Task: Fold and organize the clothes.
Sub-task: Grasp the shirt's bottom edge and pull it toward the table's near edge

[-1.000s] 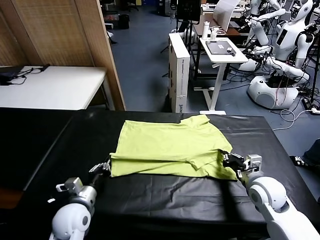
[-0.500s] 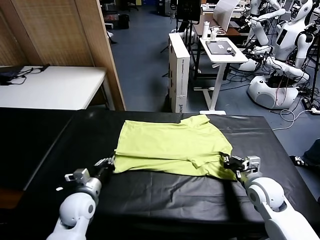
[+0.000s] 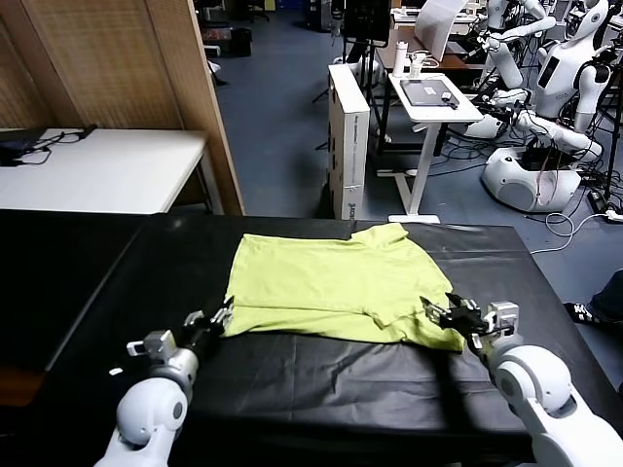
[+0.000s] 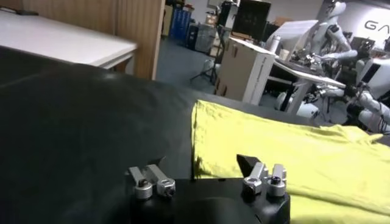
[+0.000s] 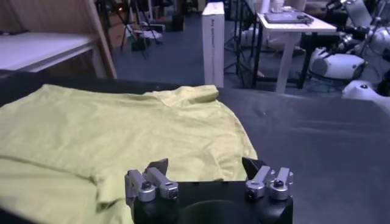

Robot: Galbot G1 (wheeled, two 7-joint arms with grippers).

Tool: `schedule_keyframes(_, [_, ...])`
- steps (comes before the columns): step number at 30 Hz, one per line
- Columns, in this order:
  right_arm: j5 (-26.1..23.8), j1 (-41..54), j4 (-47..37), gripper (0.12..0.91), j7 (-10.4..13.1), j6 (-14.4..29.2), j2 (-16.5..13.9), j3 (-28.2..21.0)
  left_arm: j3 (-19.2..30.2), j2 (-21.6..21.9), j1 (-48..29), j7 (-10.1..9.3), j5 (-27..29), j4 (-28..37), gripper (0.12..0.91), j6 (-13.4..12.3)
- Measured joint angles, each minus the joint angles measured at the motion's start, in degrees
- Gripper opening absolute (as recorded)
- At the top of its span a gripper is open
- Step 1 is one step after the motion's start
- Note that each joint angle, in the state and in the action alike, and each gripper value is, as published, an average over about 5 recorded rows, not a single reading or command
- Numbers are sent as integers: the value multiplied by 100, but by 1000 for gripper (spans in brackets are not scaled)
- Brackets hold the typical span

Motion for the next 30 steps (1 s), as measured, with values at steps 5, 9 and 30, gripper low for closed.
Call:
schedule_keyframes(5, [4,-203,19,907,-14,0,-7,71,29,-80,73,9,23,3,907,-20])
schedule_keyframes(9, [4,-295,32,907,-18,-7,18,81,54,-111,88,11,25,31,907,-29])
schedule_keyframes(30, [-25,-462,11,225,-35,-8,31,120,64,-123,92,52,63,141,744,-98])
